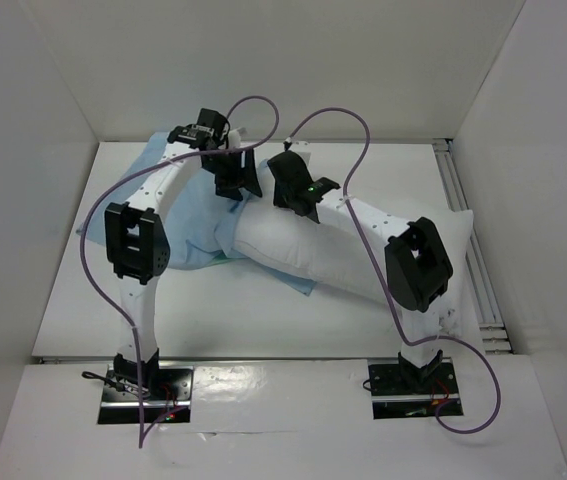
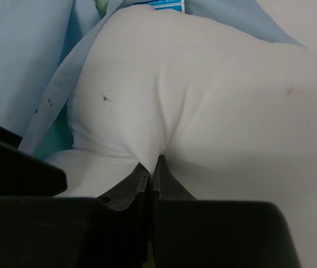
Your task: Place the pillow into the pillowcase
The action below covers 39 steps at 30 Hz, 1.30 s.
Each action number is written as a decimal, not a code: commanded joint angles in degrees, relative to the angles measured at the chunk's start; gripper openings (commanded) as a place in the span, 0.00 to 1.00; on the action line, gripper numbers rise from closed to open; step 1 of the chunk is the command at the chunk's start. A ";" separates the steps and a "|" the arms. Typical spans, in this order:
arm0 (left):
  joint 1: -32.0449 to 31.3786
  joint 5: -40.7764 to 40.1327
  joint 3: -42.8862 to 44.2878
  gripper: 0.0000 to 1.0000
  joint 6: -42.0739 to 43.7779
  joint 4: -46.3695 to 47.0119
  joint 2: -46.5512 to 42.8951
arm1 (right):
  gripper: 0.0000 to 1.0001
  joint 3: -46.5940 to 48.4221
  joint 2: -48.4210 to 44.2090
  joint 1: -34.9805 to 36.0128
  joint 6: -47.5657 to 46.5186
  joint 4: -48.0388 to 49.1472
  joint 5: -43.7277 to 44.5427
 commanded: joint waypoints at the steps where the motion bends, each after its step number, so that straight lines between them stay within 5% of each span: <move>1: 0.02 -2.86 2.65 0.73 1.19 -1.05 0.83 | 0.00 -2.32 -0.99 0.00 0.23 -1.04 -1.28; 2: 0.02 -2.86 3.69 0.66 0.58 -1.05 1.88 | 0.00 -2.32 -0.99 0.00 0.23 -0.51 -1.80; 3: 0.02 -2.86 4.31 0.37 0.57 -1.05 1.89 | 0.00 -2.93 -1.51 0.00 0.23 -0.51 -1.81; 5: 0.72 0.36 6.06 0.00 -0.65 -0.44 2.77 | 0.00 -2.94 -1.51 0.00 -0.29 -0.51 -1.81; 18: 3.89 28.14 8.27 0.00 -13.04 15.21 -6.46 | 0.00 -12.25 -15.99 11.14 -10.57 7.31 5.22; 31: 1.61 30.55 5.13 0.00 -11.56 11.70 -10.41 | 0.00 -4.78 -16.37 18.36 -21.48 15.30 12.61; 39: 5.64 24.22 -5.00 0.05 -12.96 13.72 -12.70 | 0.00 -6.30 -7.95 10.46 -12.00 18.33 16.39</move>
